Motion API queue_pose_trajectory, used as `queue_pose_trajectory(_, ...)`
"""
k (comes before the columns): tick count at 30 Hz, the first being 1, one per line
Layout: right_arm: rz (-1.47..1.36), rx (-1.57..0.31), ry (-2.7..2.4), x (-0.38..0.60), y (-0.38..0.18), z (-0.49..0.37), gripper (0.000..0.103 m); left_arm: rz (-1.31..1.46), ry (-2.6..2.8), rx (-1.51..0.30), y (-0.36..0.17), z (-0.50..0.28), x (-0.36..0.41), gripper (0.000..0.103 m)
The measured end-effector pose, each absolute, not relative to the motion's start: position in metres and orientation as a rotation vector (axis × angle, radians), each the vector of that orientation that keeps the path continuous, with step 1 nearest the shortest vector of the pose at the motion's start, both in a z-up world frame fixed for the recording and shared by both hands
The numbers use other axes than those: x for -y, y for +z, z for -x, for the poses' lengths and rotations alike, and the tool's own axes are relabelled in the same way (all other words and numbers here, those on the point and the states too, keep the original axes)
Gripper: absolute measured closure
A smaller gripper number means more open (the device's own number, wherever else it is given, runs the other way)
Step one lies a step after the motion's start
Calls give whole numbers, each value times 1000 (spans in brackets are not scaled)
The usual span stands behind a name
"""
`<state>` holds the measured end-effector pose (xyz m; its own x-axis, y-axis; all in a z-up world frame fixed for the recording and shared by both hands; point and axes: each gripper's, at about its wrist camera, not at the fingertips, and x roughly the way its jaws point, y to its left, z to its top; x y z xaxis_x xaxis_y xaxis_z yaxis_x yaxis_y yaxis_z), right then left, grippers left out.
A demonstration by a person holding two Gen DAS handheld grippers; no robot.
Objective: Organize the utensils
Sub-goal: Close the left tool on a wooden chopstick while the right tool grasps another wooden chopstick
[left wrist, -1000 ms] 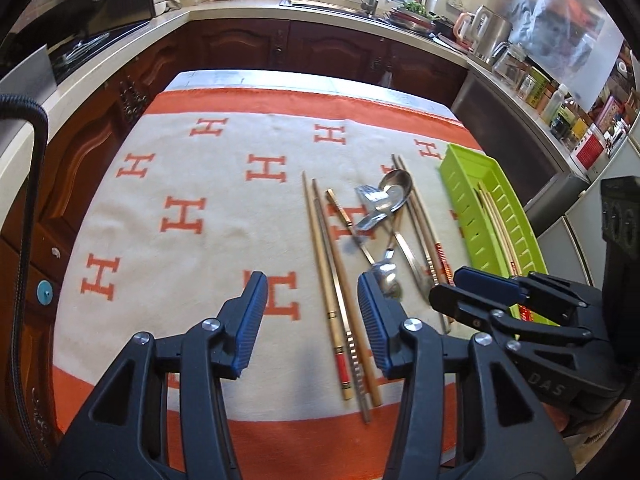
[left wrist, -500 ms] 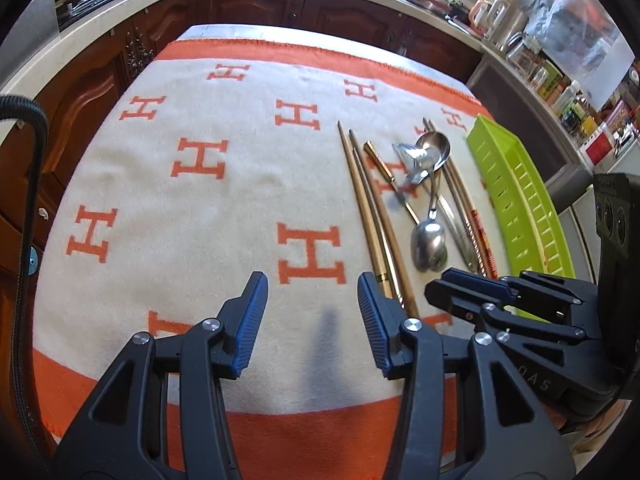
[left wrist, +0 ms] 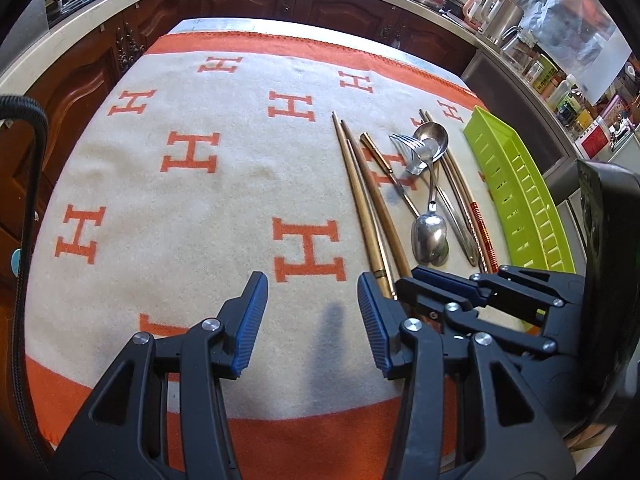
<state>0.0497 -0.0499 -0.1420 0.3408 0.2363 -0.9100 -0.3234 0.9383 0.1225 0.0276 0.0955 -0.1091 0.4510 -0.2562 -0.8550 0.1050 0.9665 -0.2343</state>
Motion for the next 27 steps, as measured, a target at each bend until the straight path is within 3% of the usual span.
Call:
queue_pose_trajectory(14,-94,-1144,375,80,-135,-50,97,192,-272,-1148,-120,-47,-76,60)
queue_pose_trajectory(19,-134,-1115,378,93,-126,-48,97,174,-235,-1173,-125,-52,-67,70)
queue_pose_trajectory(27,-165,-1098,392,104,-123,-44,97,106,-167,-1176,-125,-59,-52,71)
